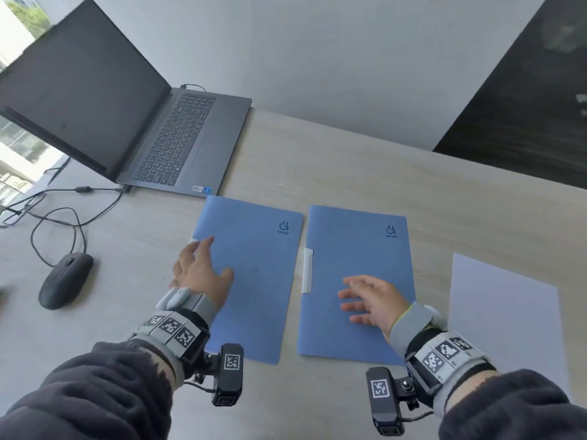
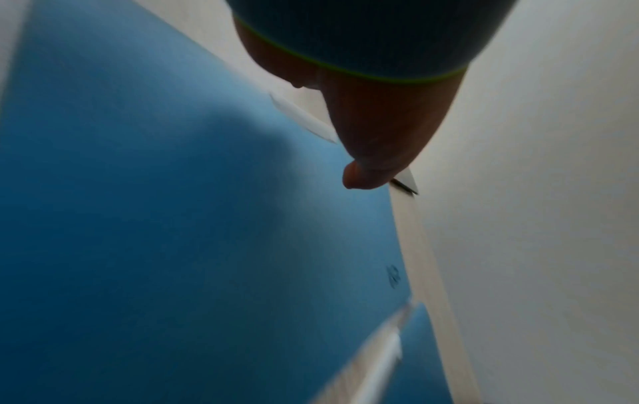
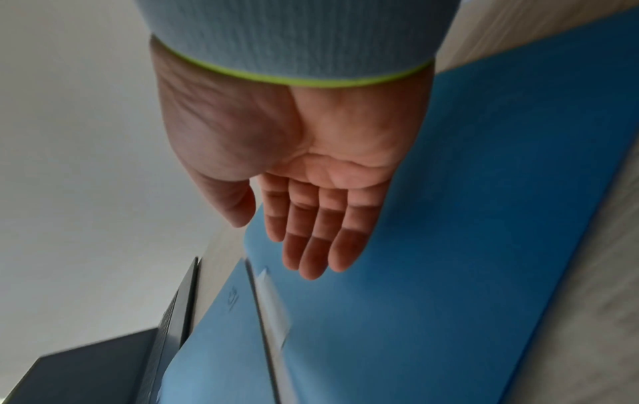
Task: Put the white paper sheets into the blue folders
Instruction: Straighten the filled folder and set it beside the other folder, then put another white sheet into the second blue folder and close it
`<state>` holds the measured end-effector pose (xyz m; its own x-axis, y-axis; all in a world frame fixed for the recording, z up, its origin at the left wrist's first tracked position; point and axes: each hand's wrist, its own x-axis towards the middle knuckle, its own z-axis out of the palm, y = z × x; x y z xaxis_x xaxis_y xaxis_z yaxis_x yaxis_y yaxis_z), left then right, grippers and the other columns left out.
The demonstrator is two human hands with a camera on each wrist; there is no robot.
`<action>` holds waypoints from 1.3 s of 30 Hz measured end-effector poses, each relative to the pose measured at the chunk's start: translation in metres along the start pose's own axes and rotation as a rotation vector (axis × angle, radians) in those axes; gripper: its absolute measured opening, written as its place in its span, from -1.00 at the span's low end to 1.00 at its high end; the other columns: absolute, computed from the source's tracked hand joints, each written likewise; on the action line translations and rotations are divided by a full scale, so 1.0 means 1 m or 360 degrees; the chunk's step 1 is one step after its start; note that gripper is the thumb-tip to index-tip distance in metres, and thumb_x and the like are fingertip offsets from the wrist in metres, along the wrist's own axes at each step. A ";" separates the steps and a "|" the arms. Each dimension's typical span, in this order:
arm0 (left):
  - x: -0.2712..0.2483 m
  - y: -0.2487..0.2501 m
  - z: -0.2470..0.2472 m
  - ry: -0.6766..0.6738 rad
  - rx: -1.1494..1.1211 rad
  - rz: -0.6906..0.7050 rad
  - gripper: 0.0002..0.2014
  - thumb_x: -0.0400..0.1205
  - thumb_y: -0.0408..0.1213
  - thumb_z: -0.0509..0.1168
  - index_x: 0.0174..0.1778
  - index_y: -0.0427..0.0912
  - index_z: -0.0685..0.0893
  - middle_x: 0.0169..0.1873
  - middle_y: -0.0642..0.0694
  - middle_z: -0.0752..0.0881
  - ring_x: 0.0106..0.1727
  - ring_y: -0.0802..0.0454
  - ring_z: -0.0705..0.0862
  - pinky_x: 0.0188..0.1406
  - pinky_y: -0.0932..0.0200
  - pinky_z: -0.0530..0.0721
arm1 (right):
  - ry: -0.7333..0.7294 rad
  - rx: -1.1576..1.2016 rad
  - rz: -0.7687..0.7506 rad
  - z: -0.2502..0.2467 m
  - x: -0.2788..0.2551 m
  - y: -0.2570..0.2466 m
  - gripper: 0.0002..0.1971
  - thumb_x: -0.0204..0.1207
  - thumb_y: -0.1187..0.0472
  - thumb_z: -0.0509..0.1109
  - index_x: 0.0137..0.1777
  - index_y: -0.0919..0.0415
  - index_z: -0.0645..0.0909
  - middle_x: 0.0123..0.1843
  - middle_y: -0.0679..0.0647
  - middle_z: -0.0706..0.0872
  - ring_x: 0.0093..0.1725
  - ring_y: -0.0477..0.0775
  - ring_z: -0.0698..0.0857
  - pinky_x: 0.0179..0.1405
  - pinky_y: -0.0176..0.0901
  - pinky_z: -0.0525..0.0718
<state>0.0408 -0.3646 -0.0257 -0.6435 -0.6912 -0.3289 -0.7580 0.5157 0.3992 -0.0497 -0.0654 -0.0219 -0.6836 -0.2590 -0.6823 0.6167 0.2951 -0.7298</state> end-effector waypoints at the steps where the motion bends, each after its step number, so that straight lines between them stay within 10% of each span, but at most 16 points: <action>1: -0.007 0.012 0.004 -0.0034 -0.0023 0.0090 -0.31 0.53 -0.10 0.33 0.60 0.16 0.27 0.61 0.00 0.26 0.59 -0.18 0.28 0.50 -0.24 0.37 | 0.0059 -0.0022 -0.0001 -0.011 -0.003 0.003 -0.85 0.65 0.14 0.28 0.06 0.13 0.67 -0.04 0.16 0.80 -0.25 0.10 0.75 -0.35 -0.11 0.67; 6: -0.066 0.088 0.047 -0.0467 -0.0352 0.0559 -0.61 0.61 -0.26 0.30 0.36 0.07 0.61 0.30 0.03 0.58 0.39 -0.02 0.56 0.37 0.06 0.50 | 0.0356 -0.0051 -0.0025 -0.079 -0.029 0.029 -0.85 0.64 0.16 0.29 0.00 0.15 0.69 -0.04 0.16 0.81 -0.19 0.11 0.73 -0.34 -0.13 0.62; 12: -0.147 0.171 0.118 -0.1103 -0.0339 0.0554 -0.62 0.60 -0.34 0.19 0.24 0.16 0.67 0.14 -0.01 0.73 0.01 -0.09 0.76 -0.15 0.19 0.69 | 0.0760 0.0038 -0.0050 -0.176 -0.075 0.082 -0.85 0.60 0.18 0.31 0.00 0.12 0.72 -0.05 0.02 0.80 -0.08 0.06 0.69 -0.10 0.01 0.68; 16: -0.167 0.193 0.144 -0.1094 -0.0172 0.0611 -0.54 0.61 -0.35 0.15 0.39 0.15 0.59 0.26 -0.07 0.66 0.11 -0.08 0.70 -0.07 0.21 0.60 | 0.0917 0.0057 -0.0028 -0.210 -0.090 0.110 -0.87 0.55 0.12 0.34 -0.03 -0.09 0.71 0.02 -0.10 0.79 0.05 0.00 0.71 0.25 0.14 0.67; 19: -0.205 0.226 0.177 -0.1117 -0.0063 0.0759 -0.50 0.61 -0.38 0.16 0.48 0.07 0.52 0.39 -0.05 0.58 0.15 0.00 0.62 -0.13 0.23 0.62 | 0.1126 0.0060 0.0066 -0.257 -0.115 0.139 -0.88 0.55 0.14 0.36 -0.02 -0.09 0.70 0.03 -0.06 0.78 0.09 0.08 0.72 0.15 0.02 0.66; 22: -0.233 0.262 0.206 -0.1118 0.0079 0.0912 -0.46 0.57 -0.37 0.24 0.51 0.00 0.50 0.56 0.03 0.46 0.24 0.02 0.63 0.20 0.06 0.68 | 0.1215 0.0056 0.0121 -0.301 -0.136 0.172 -0.81 0.53 0.12 0.36 0.12 -0.02 0.68 0.12 -0.06 0.75 0.14 0.07 0.71 -0.03 -0.17 0.56; 25: -0.230 0.265 0.217 -0.1114 0.0203 0.1027 -0.46 0.57 -0.31 0.26 0.52 0.01 0.51 0.67 0.10 0.30 0.33 0.00 0.63 0.37 0.05 0.60 | 0.1383 -0.0283 0.0173 -0.311 -0.138 0.165 -0.62 0.46 0.08 0.36 0.29 -0.02 0.63 0.34 -0.04 0.64 0.33 0.08 0.60 0.24 -0.10 0.51; 32: -0.282 0.315 0.274 -0.1258 0.0436 0.1222 -0.49 0.54 -0.22 0.23 0.45 0.18 0.54 0.69 0.32 0.12 0.11 0.09 0.73 0.23 0.04 0.69 | 0.1591 -0.0549 0.0637 -0.381 -0.163 0.211 -0.19 0.34 -0.28 0.26 0.62 -0.11 0.23 0.70 -0.08 0.24 0.64 0.13 0.27 0.48 0.35 0.33; 39: -0.334 0.352 0.315 -0.1446 0.0406 0.1377 -0.49 0.56 -0.29 0.16 0.42 0.22 0.56 0.66 0.39 0.18 0.26 0.12 0.68 0.22 0.15 0.66 | 0.1572 -0.0017 0.0816 -0.440 -0.175 0.253 -0.10 0.23 -0.44 0.15 0.61 -0.11 0.29 0.60 0.02 0.47 0.49 0.26 0.51 0.43 0.25 0.45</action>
<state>-0.0446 0.2074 -0.0451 -0.6995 0.4572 -0.5492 0.0084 0.7738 0.6334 0.0543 0.4591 -0.0684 -0.3623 0.7405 -0.5660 0.9149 0.1667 -0.3675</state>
